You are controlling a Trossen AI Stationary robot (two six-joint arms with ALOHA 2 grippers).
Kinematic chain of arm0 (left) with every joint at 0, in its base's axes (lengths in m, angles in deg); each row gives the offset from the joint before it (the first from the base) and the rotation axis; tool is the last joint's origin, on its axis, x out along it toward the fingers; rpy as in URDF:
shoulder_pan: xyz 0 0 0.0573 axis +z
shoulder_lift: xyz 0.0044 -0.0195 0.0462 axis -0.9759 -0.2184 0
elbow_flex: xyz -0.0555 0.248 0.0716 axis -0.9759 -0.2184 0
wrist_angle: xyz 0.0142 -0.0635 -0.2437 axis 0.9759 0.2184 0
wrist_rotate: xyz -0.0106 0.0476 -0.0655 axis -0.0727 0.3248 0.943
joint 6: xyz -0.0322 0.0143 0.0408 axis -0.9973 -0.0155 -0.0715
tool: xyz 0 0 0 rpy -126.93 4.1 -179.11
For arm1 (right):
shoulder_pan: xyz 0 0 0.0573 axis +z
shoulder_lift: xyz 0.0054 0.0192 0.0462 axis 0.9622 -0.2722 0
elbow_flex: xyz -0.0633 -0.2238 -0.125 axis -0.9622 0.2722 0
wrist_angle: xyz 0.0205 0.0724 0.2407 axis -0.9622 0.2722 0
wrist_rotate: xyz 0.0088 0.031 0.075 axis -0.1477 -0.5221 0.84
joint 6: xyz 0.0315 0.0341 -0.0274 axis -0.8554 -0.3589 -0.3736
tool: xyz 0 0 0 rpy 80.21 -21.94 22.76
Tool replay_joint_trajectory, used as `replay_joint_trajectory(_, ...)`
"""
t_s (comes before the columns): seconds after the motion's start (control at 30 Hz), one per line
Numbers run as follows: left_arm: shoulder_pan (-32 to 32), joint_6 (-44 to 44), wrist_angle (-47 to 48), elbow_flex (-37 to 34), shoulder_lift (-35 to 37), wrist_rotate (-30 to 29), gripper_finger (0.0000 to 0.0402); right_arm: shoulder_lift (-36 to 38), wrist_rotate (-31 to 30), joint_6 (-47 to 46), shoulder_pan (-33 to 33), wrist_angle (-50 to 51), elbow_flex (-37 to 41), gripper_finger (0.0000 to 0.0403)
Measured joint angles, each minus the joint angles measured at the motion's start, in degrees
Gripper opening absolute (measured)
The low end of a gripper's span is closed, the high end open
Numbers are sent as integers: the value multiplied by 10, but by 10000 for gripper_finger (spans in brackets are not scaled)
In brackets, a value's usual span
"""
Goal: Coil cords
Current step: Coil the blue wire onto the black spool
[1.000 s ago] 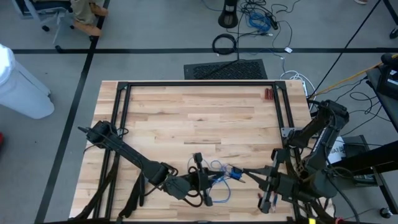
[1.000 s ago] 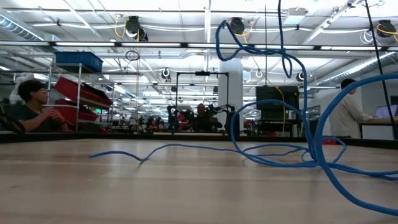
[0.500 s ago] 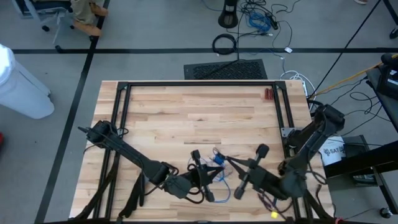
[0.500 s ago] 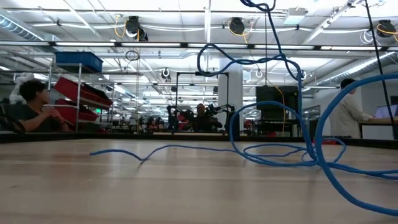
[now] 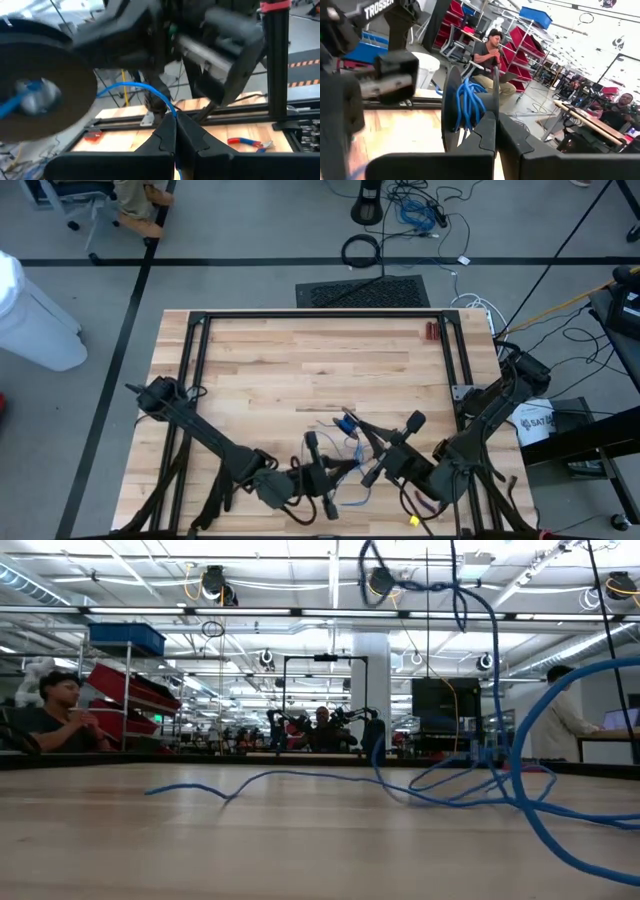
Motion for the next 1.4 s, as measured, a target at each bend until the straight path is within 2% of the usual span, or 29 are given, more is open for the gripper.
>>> replay_joint_trajectory(0.27, -32, 83, -15, 7, 11, -86, 2, 0, 9, 14, 0, 21, 0, 0)
replay_joint_trajectory(0.4, -49, 126, -16, 14, 23, -136, 2, 0, 44, 20, 0, 48, 0, 0)
replay_joint_trajectory(0.73, -80, 267, -14, 14, 31, -335, 2, 0, 55, 11, 2, 60, 0, 0)
replay_joint_trajectory(0.83, -81, 294, -14, 14, 31, -379, 2, 0, 64, 9, 2, 60, 0, 0)
replay_joint_trajectory(1.0, -81, 299, -13, 14, 31, -388, 2, 0, 99, -5, 2, 59, 0, 0)
replay_joint_trajectory(1.4, -79, 299, -7, 14, 31, -388, 2, 14, 99, -3, 23, 57, 0, 0)
